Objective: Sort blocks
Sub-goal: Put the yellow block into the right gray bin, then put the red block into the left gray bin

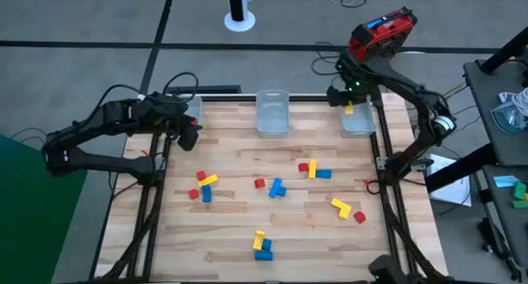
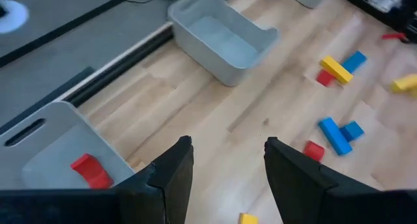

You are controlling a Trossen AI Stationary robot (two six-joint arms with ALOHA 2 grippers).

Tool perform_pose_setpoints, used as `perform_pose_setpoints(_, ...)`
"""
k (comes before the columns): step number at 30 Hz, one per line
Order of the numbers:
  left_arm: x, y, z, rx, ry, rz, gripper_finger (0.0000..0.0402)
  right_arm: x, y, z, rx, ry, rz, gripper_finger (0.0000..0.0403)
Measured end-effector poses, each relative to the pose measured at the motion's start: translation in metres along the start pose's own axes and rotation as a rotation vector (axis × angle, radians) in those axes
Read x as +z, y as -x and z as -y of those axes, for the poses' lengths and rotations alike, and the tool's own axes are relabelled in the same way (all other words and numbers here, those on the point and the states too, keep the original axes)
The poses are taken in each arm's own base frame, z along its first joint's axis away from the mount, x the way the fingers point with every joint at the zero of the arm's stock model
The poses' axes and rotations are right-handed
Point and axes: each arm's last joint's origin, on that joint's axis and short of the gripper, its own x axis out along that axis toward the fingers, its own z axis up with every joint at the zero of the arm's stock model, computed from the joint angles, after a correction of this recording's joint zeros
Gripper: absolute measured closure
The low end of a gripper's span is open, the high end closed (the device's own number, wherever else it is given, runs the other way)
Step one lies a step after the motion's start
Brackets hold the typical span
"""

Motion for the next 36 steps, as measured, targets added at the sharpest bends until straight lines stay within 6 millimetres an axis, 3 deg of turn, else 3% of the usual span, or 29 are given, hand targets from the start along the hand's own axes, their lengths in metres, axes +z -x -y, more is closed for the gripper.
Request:
perform_pose_setpoints(9,0.003,-0.003,-0.007,0.066,0.048,0.015,0.0235,0.002,-0.024,0.008,-0.13,0.026,-0.027,0.0279)
perform_pose_setpoints(13,0.004,-0.003,-0.008,0.072,0.057,0.015,0.0235,0.005,-0.031,0.007,-0.178,0.032,-0.033,0.0254)
perform_pose_setpoints(18,0.004,-0.004,-0.008,0.072,0.072,0.014,0.0235,0.007,-0.036,0.006,-0.182,0.038,-0.044,0.0227)
perform_pose_setpoints(23,0.005,-0.006,-0.007,0.076,0.071,0.005,0.0235,0.009,-0.037,0.005,-0.176,0.045,-0.031,0.0239)
perform_pose_setpoints(30,0.007,-0.015,-0.004,0.075,0.066,-0.029,0.0235,0.003,-0.018,-0.001,-0.123,0.061,0.023,0.0283)
perform_pose_setpoints(36,0.008,-0.027,0.001,0.057,0.088,-0.082,0.0235,-0.02,0.013,-0.022,-0.053,0.14,0.122,0.0328)
